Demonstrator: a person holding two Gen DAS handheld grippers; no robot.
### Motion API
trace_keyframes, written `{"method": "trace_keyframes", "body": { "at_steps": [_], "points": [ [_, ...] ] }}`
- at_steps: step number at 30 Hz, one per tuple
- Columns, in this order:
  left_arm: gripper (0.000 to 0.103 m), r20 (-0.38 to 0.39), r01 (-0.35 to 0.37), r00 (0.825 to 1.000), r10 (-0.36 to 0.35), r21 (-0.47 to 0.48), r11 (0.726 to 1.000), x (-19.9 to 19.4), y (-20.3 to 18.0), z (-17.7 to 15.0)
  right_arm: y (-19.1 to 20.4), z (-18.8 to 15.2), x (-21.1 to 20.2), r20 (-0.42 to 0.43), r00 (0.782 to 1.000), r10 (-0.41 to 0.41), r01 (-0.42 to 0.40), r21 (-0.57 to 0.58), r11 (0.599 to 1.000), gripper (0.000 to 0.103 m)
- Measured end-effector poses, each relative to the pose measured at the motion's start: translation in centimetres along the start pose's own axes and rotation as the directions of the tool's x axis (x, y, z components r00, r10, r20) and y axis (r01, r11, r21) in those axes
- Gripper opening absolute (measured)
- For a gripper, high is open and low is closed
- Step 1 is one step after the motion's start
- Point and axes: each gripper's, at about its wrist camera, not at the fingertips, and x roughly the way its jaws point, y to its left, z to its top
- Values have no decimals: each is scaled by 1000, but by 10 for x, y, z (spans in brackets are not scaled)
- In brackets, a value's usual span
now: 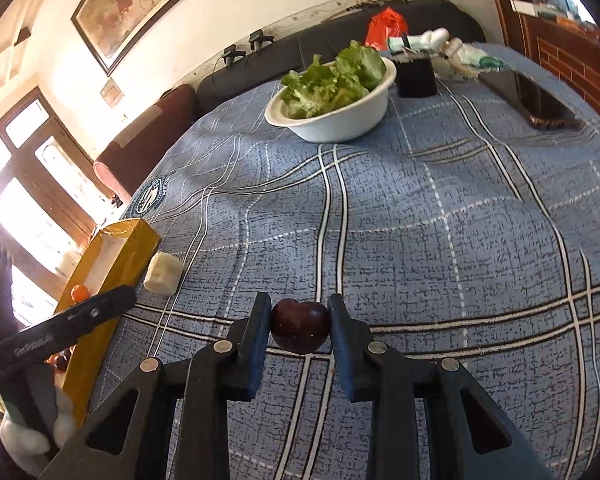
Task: Organize fruits
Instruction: 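Grasp the dark plum with the right gripper while the left grasps the white chunk, then carry the plum and white chunk into the yellow tray and open both grippers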
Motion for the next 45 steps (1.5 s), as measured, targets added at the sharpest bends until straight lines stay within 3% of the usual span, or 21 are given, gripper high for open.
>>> {"method": "trace_keyframes", "body": {
  "at_steps": [8,10,11,12,13,16,27,33,40,45],
  "points": [
    [81,-26,-51,998,52,30,998,35,-6,18,-4,0,1,-13,1000,14,-14,7,1000,31],
    [69,-9,-92,996,93,56,994,38,-9,16,-3,0,2,-17,1000,12,-12,1,1000,32],
    [50,-12,-99,995,100,59,993,40,-10,14,-3,0,3,-18,1000,10,-11,-1,1000,31],
    [37,-23,-78,997,80,53,996,43,-9,13,-2,-1,3,-19,1000,6,-6,-4,1000,31],
    [36,-23,-55,998,56,42,998,43,-9,11,-2,-1,4,-20,1000,4,-4,-6,1000,31],
    [36,2,-85,996,85,51,995,38,-13,6,-2,0,6,-22,1000,-4,4,-9,1000,31],
    [36,61,25,998,-21,-67,997,-31,11,-19,2,-2,2,8,1000,-7,8,-38,999,31],
    [35,103,63,994,-43,-203,977,-76,63,-43,3,-3,0,21,1000,-23,24,-42,999,31],
    [35,136,20,991,22,-306,952,-109,124,-69,10,-3,-2,18,1000,-21,22,-40,999,31],
    [35,148,15,988,41,-360,933,-117,155,-80,44,-4,-8,2,1000,11,-11,-91,996,32]
  ]
}}
